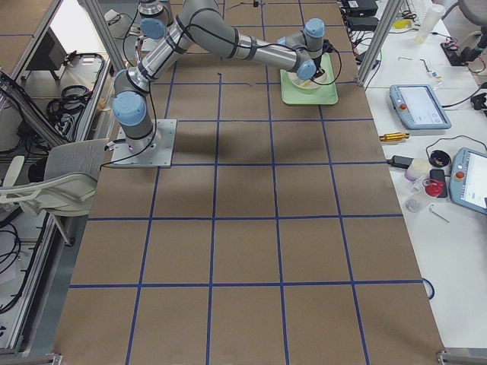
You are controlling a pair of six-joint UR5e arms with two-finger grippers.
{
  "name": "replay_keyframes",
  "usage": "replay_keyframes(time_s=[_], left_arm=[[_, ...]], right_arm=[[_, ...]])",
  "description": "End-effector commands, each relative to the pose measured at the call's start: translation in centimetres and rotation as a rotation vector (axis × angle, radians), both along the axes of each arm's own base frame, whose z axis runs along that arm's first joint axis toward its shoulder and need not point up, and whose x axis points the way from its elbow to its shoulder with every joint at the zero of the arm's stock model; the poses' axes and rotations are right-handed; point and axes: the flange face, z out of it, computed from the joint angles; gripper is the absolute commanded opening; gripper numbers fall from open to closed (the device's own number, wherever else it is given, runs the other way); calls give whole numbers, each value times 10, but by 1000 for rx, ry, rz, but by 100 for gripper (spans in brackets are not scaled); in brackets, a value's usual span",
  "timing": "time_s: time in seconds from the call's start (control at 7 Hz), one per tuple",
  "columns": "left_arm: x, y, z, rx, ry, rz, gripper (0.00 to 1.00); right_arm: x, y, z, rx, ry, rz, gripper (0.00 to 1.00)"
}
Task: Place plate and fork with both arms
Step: 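Close the right gripper on the yellow fork handle and lift it, then carry the fork off the plate and lay it on the tray beside it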
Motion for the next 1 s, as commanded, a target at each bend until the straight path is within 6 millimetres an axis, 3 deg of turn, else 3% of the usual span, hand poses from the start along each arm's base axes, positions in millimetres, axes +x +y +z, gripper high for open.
replay_keyframes(time_s=[0.0, 0.14, 0.29, 0.43, 0.57, 0.86], left_arm=[[0, 0, 0, 0, 0, 0, 100], [0, 0, 0, 0, 0, -1, 100], [0, -1, -1, 0, 0, -1, 100], [0, -1, -1, 0, 0, -1, 100], [0, -2, -2, -2, 0, -1, 100], [0, -4, -4, 0, 2, 0, 100]], right_arm=[[-2, 5, 32, 1, -2, -7, 18], [-5, 5, 46, -13, -7, -25, 17], [-22, 5, 63, -13, 22, -78, 15], [-45, 0, 67, -1, 78, -181, 13], [-68, -4, 63, 31, 62, -326, 13], [-93, 7, 29, 111, 78, -488, 13]])
